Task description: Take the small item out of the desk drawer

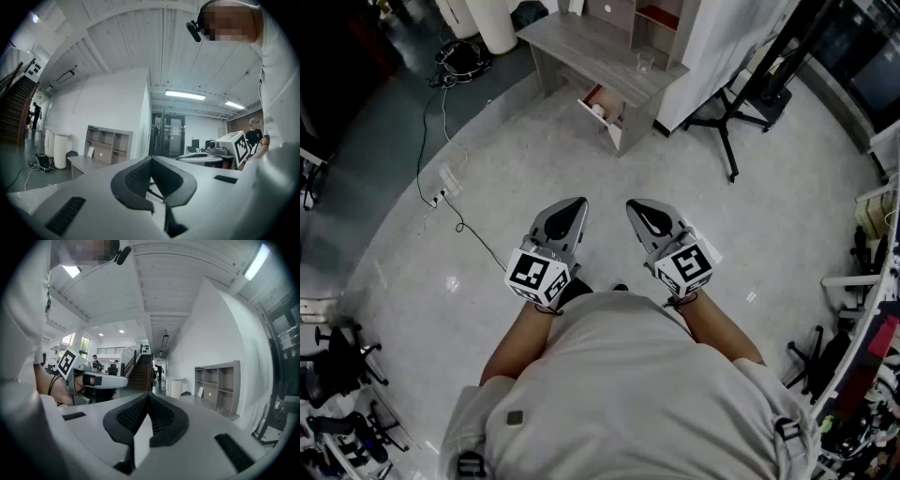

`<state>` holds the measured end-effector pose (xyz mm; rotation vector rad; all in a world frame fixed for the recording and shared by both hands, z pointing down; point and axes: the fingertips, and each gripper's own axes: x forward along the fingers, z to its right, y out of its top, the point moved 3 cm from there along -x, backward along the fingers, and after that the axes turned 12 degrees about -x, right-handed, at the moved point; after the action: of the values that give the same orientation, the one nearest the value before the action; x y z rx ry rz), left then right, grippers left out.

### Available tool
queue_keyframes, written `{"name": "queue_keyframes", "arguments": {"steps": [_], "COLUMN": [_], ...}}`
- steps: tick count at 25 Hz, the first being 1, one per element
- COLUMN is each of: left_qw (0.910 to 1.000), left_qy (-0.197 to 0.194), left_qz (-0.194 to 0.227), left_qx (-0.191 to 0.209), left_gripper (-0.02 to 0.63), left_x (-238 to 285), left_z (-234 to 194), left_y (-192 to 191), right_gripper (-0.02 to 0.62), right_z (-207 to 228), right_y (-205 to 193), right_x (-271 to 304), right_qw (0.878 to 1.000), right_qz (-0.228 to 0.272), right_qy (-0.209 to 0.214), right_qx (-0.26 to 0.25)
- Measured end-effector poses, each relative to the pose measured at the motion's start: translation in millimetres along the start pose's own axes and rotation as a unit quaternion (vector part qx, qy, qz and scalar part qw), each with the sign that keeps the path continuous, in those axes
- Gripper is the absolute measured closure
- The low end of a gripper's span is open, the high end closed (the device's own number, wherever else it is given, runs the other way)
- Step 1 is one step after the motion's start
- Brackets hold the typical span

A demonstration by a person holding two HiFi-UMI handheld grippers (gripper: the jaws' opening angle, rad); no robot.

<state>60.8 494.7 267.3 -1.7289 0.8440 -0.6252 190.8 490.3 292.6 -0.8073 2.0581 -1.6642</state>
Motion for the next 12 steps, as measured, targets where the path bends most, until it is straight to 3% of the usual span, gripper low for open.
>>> {"name": "queue_keyframes", "arguments": {"steps": [12], "left_qw": [1.0], "left_qy": [0.001], "left_qz": [-0.002], "left_qx": [0.001], "left_gripper": [0.591], "left_x": [0], "left_z": [-40], "left_y": [12], "right_gripper": [0.575], "right_z": [6], "right_y": [2], "right_x": [39], "right_qw": [1.0], "right_qz": [-0.003], "right_qy": [-0.008], "right_qx": [-0.013]}}
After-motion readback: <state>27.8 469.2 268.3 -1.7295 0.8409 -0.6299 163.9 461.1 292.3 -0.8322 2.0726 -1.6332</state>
